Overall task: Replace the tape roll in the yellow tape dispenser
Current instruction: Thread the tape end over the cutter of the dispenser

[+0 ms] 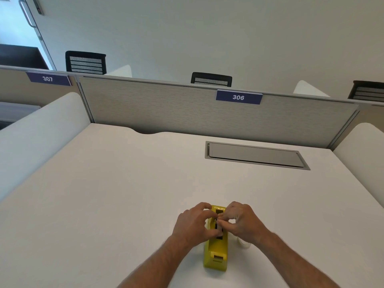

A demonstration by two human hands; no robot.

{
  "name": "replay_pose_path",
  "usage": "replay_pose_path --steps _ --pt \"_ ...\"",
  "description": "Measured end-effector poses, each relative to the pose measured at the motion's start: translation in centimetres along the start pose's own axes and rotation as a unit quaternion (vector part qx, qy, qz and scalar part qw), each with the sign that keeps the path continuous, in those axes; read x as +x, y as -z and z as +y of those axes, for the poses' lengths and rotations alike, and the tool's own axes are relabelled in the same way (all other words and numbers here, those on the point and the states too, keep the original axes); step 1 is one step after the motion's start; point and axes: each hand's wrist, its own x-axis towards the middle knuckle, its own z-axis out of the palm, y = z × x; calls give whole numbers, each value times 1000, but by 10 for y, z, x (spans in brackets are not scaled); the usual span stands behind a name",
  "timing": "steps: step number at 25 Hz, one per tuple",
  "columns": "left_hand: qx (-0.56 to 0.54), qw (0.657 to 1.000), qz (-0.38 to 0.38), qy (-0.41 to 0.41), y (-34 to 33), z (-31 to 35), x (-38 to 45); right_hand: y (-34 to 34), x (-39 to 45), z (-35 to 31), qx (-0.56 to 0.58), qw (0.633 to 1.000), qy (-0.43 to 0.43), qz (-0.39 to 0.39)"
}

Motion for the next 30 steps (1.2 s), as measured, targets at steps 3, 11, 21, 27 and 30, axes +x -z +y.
replay_pose_path --steps 3,11,21,27,30 --pt "1 1000 0 1 0 0 0 -1 0 0 -9 1000 1 3" --pt "0 1000 9 2 0 0 -2 -4 -1 1 -18 999 10 24" --pt "2 1000 5 1 -1 0 -1 0 -2 2 -4 999 31 18" --pt "-3 1000 5 2 -1 1 -1 -4 -4 4 -13 998 48 39" --pt "-4 1000 5 2 -1 0 -1 -5 -4 5 -25 997 57 42"
